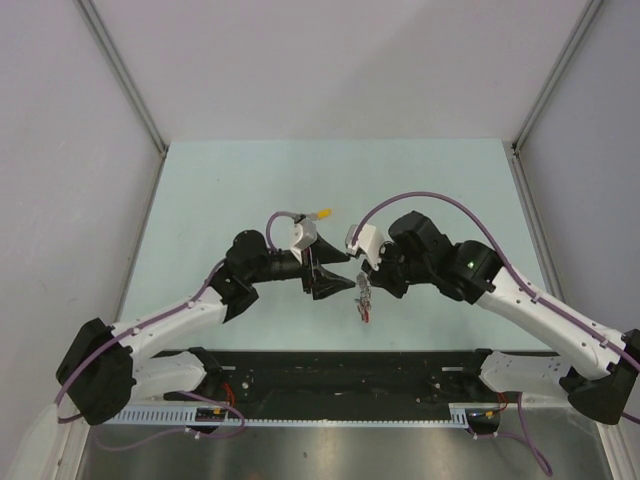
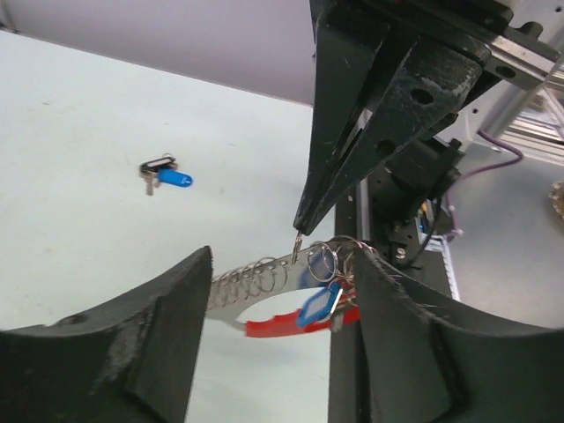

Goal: Put the keys on the keyring

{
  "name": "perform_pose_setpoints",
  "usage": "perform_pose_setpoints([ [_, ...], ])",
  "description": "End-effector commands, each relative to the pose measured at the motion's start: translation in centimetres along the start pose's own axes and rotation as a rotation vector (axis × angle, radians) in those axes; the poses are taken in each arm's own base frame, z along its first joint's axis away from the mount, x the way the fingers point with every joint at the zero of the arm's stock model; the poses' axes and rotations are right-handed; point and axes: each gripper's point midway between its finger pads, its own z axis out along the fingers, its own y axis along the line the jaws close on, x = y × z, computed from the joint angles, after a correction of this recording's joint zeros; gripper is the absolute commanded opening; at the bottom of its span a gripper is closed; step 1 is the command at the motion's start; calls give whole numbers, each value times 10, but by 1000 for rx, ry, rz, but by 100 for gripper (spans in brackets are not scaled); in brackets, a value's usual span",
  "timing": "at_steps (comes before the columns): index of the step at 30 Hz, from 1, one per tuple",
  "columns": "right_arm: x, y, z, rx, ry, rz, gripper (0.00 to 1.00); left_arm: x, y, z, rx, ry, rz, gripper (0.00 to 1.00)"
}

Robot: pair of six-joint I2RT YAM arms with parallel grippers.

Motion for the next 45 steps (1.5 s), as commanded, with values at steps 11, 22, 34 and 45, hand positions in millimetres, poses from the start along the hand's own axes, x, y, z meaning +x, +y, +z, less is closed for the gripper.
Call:
perform_pose_setpoints([
  [11,-14,10,-5,-23,-62,-46,0,-2,-21,18,151,48,33,47],
  [22,-14,10,-5,-22,-63,-49,0,19,-16,25,117,114,42,33],
  [34,-15,12,-6,-27,-66,-49,0,21,-23,34,148,123,54,28],
  [45,-15,14,-4,-39,-67,-51,0,26,-22,35,144,140,56,17],
])
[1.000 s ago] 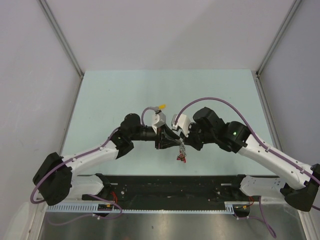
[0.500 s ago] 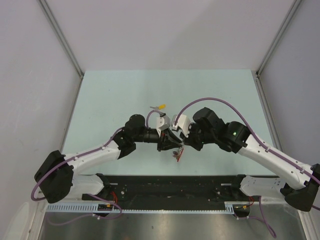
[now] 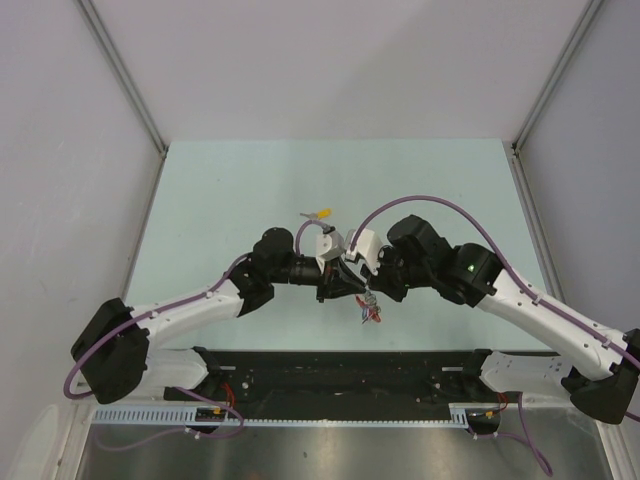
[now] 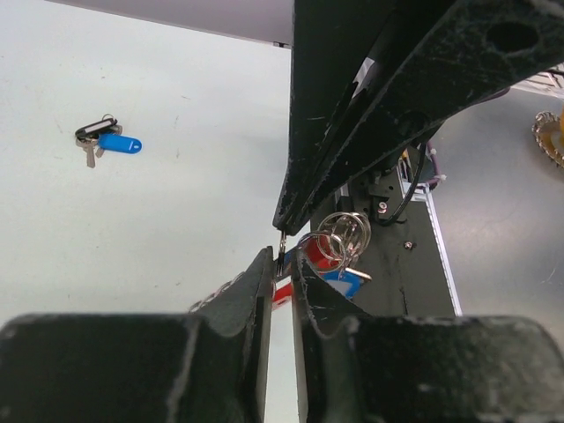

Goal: Put the keys on the keyring

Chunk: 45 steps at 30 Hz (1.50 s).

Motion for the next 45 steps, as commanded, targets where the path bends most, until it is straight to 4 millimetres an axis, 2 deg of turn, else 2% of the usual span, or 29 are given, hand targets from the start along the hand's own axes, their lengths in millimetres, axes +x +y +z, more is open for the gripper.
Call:
perform_pose_setpoints([
  [1,-15,3,-3,-12,-64,-27,0,-14,-1,7,2,-20,54,8],
  [3,-16,3,-5,-10,-68,-22,0,-13,1,6,-13,-21,51,1],
  [7,-19,2,-9,6,-89,-7,0,-21,7,2,-72,-70,76,0],
  [8,-22,1,-12,15,-106,-3,3,-21,10,-1,-105,-84,69,0],
  [9,-24,0,-14,24,-118,8,18,-22,12,-4,-120,-101,73,0],
  [10,-28,-4,-17,43,-137,17,25,-33,12,-5,-134,-152,87,0],
  [12,-32,-11,-26,93,-178,38,37,-36,14,-13,-172,-200,94,0],
  [13,-39,-14,-29,113,-220,60,39,-46,13,-16,-179,-252,99,0],
  [14,-43,-18,-40,139,-267,73,40,-46,12,-21,-195,-278,96,0],
  [15,-40,-19,-40,146,-284,92,42,-48,13,-23,-203,-301,93,0],
  [18,-52,-26,-55,181,-423,149,42,-62,11,-36,-225,-405,77,0],
  [19,-53,-26,-49,181,-461,162,42,-66,11,-39,-230,-436,54,0],
  [23,-57,-23,-46,164,-586,248,42,-78,9,-50,-244,-530,30,0],
  [27,-62,-33,-51,225,-731,328,42,-85,6,-59,-260,-598,4,0],
  [28,-70,-36,-60,242,-804,335,43,-89,6,-64,-270,-623,-4,0],
  [30,-66,-38,-55,249,-841,379,43,-88,5,-67,-276,-635,-6,0],
  [31,-72,-39,-59,249,-883,385,43,-88,5,-67,-277,-636,-6,0],
  [32,-70,-38,-53,246,-880,395,43,-88,4,-68,-274,-638,-2,0],
  [37,-82,-40,-54,257,-944,417,42,-89,-1,-67,-249,-634,7,0],
  [45,-89,-29,-34,203,-922,415,43,-92,0,-68,-258,-641,19,0],
])
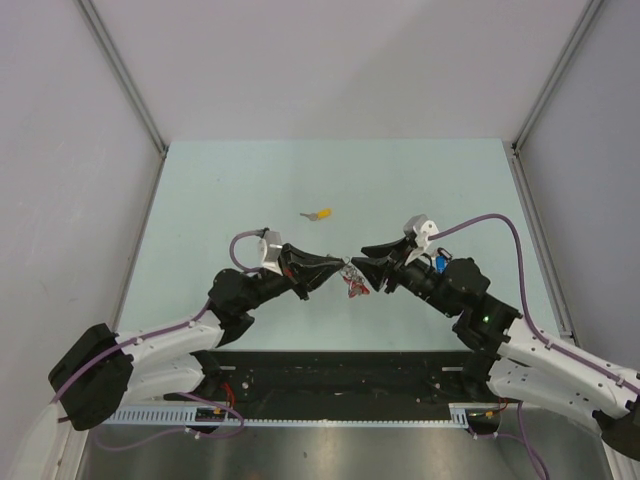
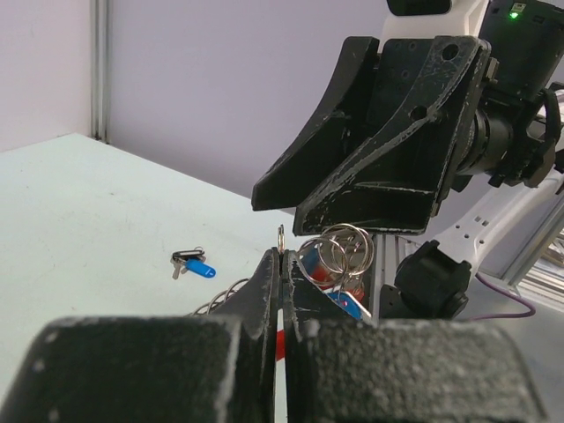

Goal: Put the keys on the keyring

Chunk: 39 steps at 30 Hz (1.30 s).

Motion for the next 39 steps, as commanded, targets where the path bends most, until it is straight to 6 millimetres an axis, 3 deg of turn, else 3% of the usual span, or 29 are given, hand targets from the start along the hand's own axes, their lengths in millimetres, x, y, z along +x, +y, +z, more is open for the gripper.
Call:
perform_pose_setpoints([
  [1,-14,7,6,-12,-64,26,43,-30,-7,2,16,-105,35,0],
  [15,-2,2,14,26,-50,40,42,-32,-11,4,47,-127,19,0],
  [24,-7,9,15,-13,-85,59,40,-28,-16,6,83,-117,2,0],
  [33,-15,-2,10,46,-144,86,39,-18,-20,7,119,-61,16,0],
  [39,-8,-8,11,86,-146,121,38,-14,-19,9,124,-41,29,0],
])
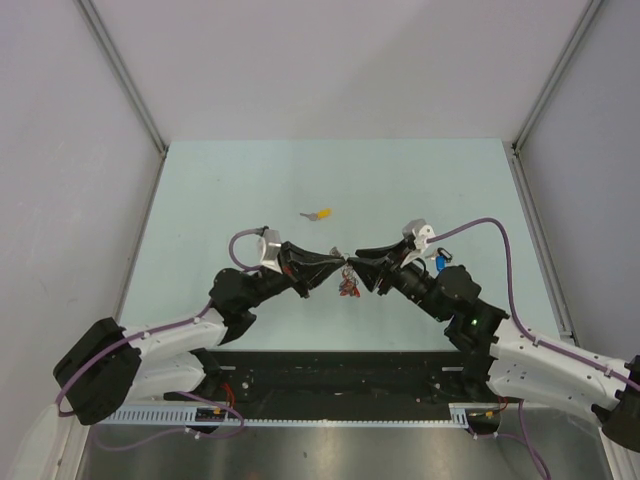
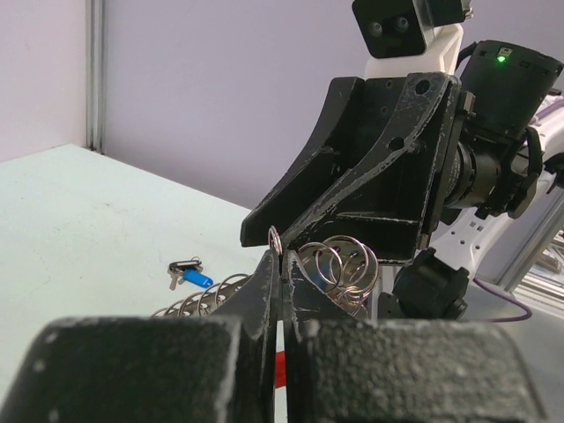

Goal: Put the keys on the keyring

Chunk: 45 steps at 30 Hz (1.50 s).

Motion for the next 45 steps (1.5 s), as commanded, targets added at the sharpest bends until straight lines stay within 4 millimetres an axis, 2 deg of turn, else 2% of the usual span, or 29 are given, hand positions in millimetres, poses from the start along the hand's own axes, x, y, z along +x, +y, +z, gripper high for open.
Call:
perform_pose_setpoints([
  [1,-19,-6,2,49,-97,40,38,-11,-19,8,101,-11,42,0],
  [8,-26,-7,-3,54,-115,44,37,-5,-17,11,112,31,64,0],
  [10,-24,-12,-7,83,-87,49,30,-7,-18,13,113,30,66,0],
  [11,-29,-15,-11,89,-95,48,29,-7,-19,13,119,33,66,0],
  [13,-28,-16,-15,81,-73,59,29,-7,-19,15,124,36,73,0],
  [17,-31,-12,-20,36,-66,78,30,-11,-25,19,160,36,82,0],
  [24,-36,-3,-31,-63,16,30,42,-15,-32,25,208,52,84,0],
  [25,-33,-9,-34,-52,44,23,42,-14,-32,25,206,60,82,0],
  [27,-35,-1,-38,-118,80,1,42,-16,-33,26,210,56,80,0],
  [28,-34,-8,-39,-109,100,-2,42,-17,-34,26,212,51,76,0],
  [31,-31,-6,-43,-157,127,-4,41,-21,-34,26,208,32,73,0],
  [36,-20,10,-41,-291,178,-20,38,-22,-36,28,219,39,71,0],
  [45,-23,25,-36,-415,162,-72,35,-23,-37,26,214,41,69,0],
])
